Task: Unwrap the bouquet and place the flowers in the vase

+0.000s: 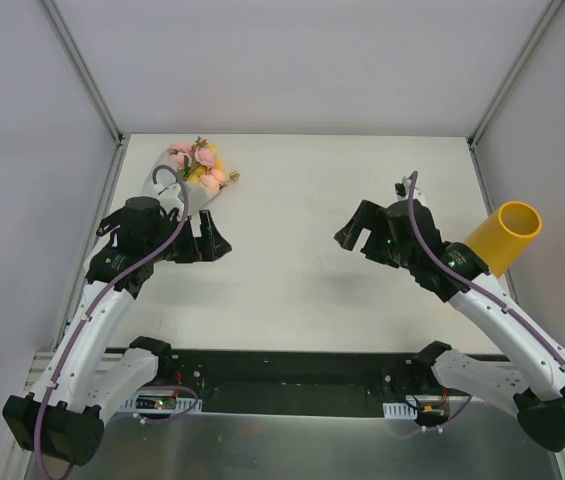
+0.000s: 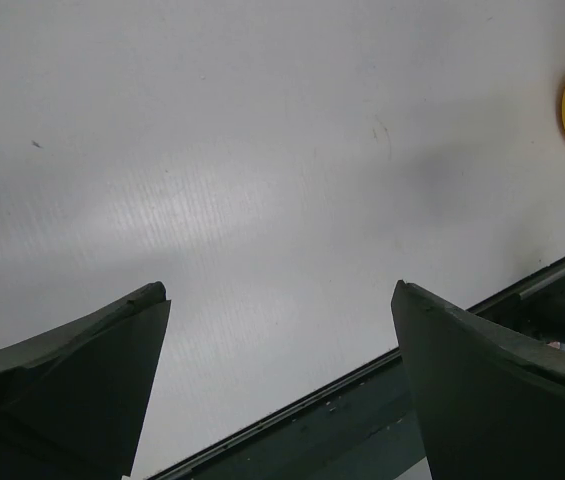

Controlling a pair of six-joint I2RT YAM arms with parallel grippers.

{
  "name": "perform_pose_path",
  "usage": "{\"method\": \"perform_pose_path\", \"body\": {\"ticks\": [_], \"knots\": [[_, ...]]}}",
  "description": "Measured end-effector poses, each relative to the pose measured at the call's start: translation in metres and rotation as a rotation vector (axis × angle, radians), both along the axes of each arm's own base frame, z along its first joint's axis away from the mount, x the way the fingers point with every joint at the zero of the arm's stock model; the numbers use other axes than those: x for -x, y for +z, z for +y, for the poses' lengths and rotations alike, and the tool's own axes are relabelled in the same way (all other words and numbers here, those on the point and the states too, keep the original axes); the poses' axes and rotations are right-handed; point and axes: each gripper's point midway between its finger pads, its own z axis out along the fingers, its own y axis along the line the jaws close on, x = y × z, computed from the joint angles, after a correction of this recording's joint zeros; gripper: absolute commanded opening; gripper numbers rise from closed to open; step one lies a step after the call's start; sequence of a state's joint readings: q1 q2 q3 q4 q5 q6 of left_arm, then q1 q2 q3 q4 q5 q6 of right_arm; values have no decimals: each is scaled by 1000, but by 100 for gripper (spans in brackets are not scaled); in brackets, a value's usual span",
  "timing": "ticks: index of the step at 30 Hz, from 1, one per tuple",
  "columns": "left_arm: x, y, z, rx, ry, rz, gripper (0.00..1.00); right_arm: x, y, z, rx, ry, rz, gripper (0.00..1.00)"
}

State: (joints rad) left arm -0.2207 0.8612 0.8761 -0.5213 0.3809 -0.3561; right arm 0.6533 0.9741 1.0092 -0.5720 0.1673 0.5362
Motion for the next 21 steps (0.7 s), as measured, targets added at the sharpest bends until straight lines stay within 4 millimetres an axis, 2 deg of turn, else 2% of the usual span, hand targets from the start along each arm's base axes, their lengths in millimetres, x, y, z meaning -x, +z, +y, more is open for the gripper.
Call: {"method": "perform_pose_path", "body": {"ticks": [7,12,14,18,21], "knots": [[-1,0,1,-4,5,0,99,1,3,-1,-9,0,-9,99],[-8,-6,11,-52,61,-4,99,1,7,-2,-8,0,-25,99],[-15,-13,22,-99,115,2,95,0,9,-3,-3,4,-40,100],[-30,-28,45,-212,227,31,95,-2,14,-2,0,19,-73,100],[-47,-31,74,-323,353,42,91,-3,27,0,-18,47,-130,100]]}}
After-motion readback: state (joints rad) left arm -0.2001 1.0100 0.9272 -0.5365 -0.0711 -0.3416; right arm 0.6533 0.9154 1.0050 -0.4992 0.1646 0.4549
